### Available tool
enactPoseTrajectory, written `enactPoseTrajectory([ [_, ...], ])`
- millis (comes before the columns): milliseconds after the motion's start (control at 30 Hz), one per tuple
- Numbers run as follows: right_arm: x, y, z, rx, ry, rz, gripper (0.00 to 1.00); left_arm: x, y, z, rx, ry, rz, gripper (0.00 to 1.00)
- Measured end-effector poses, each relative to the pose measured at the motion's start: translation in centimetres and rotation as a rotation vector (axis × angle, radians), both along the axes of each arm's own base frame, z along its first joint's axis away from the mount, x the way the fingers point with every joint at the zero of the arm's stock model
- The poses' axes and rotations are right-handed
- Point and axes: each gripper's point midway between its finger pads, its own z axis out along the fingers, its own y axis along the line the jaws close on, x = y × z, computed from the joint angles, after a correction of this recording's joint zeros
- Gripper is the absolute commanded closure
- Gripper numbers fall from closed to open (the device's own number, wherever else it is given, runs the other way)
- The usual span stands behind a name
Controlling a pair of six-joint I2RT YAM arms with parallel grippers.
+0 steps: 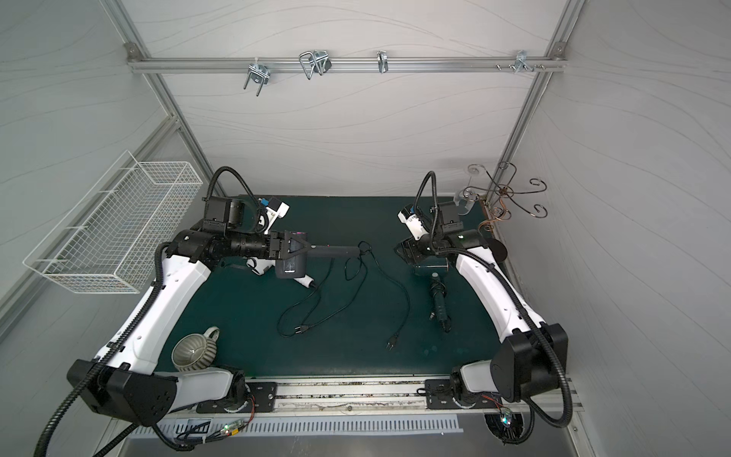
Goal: Wrap the cord around the hair dryer
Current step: Wrap the power cord around the hair dryer.
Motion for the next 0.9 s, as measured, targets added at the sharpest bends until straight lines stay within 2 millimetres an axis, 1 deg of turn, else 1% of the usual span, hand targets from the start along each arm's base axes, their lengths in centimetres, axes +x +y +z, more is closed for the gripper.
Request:
enactPoseTrajectory([
  [100, -1.1, 0.1, -3.2, -0.027, 0.129, -0.018, 0.3, 0.0, 0.0, 0.4, 0.001, -0.009, 0.003, 1.0],
  [233, -2.1, 1.3, -7.0, -0.111, 0.236, 0.016, 0.31, 0.0, 0.0, 0.7, 0.0, -0.015, 0.004, 1.0],
  [367, -2.8, 2.0, -11.1, -0.207, 0.33, 0.041, 0.33, 0.0, 0.0, 0.9, -0.001, -0.016, 0.005, 1.0],
  [467, -2.9, 1.9, -13.3, -0.269, 0.37, 0.038, 0.35, 0.0, 0.1, 1.0, -0.001, -0.014, 0.006, 1.0],
  [633, -2.3, 1.4, -15.3, -0.351, 0.378, 0.018, 0.39, -0.2, 0.1, 1.5, -0.004, -0.027, 0.006, 1.0],
  [900, -0.9, 0.9, -17.4, -0.42, 0.376, -0.01, 0.45, -0.4, 0.1, 1.7, -0.004, -0.029, 0.006, 1.0],
])
